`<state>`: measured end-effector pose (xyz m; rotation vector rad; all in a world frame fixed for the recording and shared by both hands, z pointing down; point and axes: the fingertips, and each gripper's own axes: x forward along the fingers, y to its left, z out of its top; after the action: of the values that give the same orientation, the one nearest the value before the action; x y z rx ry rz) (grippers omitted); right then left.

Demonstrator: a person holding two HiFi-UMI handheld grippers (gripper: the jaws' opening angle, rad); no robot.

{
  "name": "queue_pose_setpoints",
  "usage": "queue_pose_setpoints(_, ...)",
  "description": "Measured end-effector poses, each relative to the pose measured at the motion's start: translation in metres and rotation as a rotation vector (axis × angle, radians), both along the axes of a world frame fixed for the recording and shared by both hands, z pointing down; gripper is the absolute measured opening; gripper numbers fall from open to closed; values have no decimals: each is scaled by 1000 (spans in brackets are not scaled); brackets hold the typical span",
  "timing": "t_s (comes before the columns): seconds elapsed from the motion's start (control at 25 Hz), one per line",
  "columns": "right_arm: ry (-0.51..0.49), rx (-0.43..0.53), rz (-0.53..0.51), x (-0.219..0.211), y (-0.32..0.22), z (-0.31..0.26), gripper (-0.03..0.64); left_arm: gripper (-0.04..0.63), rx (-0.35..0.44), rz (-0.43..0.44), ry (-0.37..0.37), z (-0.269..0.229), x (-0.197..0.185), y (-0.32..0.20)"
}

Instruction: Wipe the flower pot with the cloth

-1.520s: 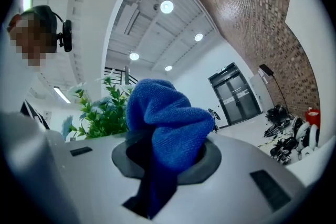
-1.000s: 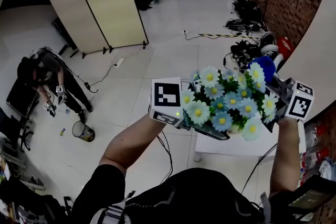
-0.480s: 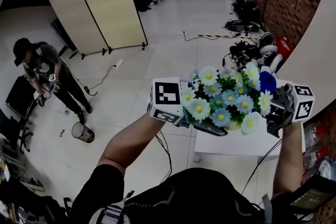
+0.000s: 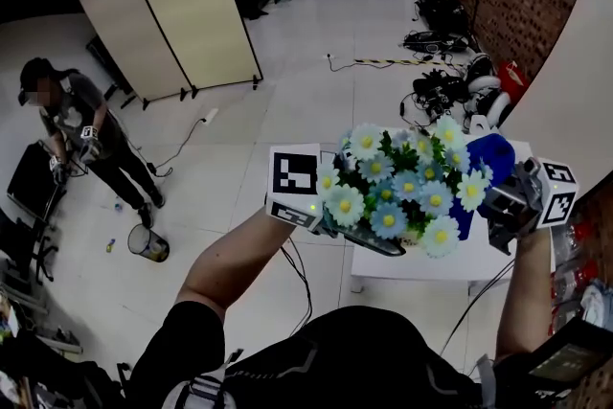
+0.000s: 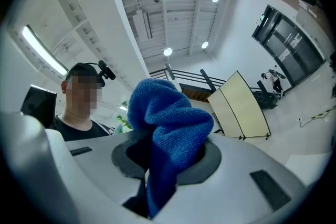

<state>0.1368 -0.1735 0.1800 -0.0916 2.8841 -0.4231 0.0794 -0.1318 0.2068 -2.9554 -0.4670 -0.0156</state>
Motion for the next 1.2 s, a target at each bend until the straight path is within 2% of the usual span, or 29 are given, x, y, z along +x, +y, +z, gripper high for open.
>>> queue_pose_setpoints(0.28, 41, -38, -74, -31, -40, 6, 89, 549, 7, 49, -15, -2, 3, 8)
queue_pose_setpoints(0.48, 62, -32, -151, -36, -29, 10, 89, 549, -12, 30, -14, 2, 4, 5)
queue_pose_setpoints(0.6, 65, -30, -156, -31, -23, 8, 89, 549, -18, 11, -22, 4, 5, 0)
queue_pose_setpoints(0.76, 48, -17, -111, -21, -5, 13, 89, 549, -17, -20, -43, 12, 6, -3)
queue_pose_setpoints(0.92, 23, 17, -22, -17, 15, 29, 89, 549, -73, -113, -36, 27, 5, -24)
queue_pose_setpoints(1.04, -9, 25, 54, -27, 12, 13, 89, 549, -116, -166, -12, 10, -2, -47)
queue_pose_setpoints(1.2, -20, 58, 106, -35, 24, 3, 89, 549, -122, -209, 15, -2, -1, -57)
